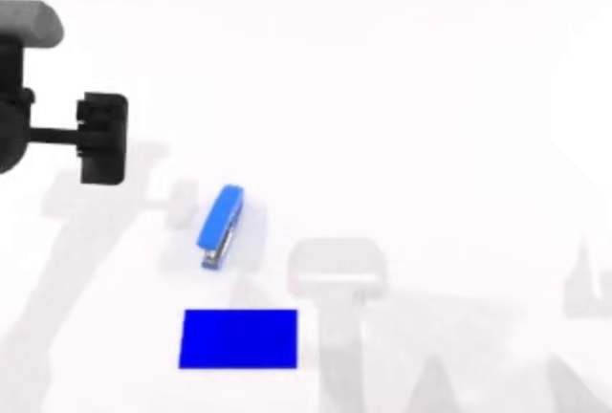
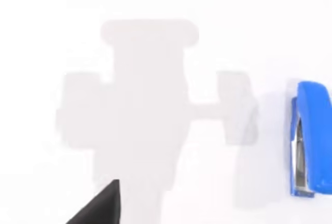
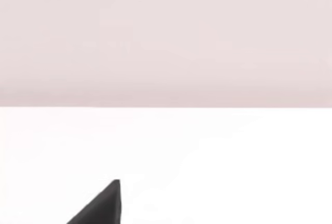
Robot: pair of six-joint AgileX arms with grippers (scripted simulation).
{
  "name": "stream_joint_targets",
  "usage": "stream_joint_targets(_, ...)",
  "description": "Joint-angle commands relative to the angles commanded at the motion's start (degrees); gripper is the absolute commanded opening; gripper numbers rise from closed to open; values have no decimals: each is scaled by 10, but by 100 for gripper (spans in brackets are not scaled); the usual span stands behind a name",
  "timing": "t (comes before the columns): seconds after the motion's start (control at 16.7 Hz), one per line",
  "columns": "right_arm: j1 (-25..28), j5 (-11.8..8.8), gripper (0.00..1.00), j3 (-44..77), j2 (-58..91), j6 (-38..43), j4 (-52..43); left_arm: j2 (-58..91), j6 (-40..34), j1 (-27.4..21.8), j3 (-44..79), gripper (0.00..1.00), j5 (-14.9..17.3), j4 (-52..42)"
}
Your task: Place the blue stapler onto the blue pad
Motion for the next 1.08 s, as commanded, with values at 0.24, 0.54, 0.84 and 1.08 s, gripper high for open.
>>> stream_joint_targets(0.24,0,0,100,0,0,0,0,227,-23,-50,180,100,-1,-138)
stream_joint_targets(0.54,0,0,100,0,0,0,0,442,-47,-99,367,100,-1,-266)
stream_joint_targets(0.84,0,0,100,0,0,0,0,542,-58,-123,461,100,0,-325)
stream_joint_targets(1.08,0,0,100,0,0,0,0,545,-59,-123,465,100,1,-327)
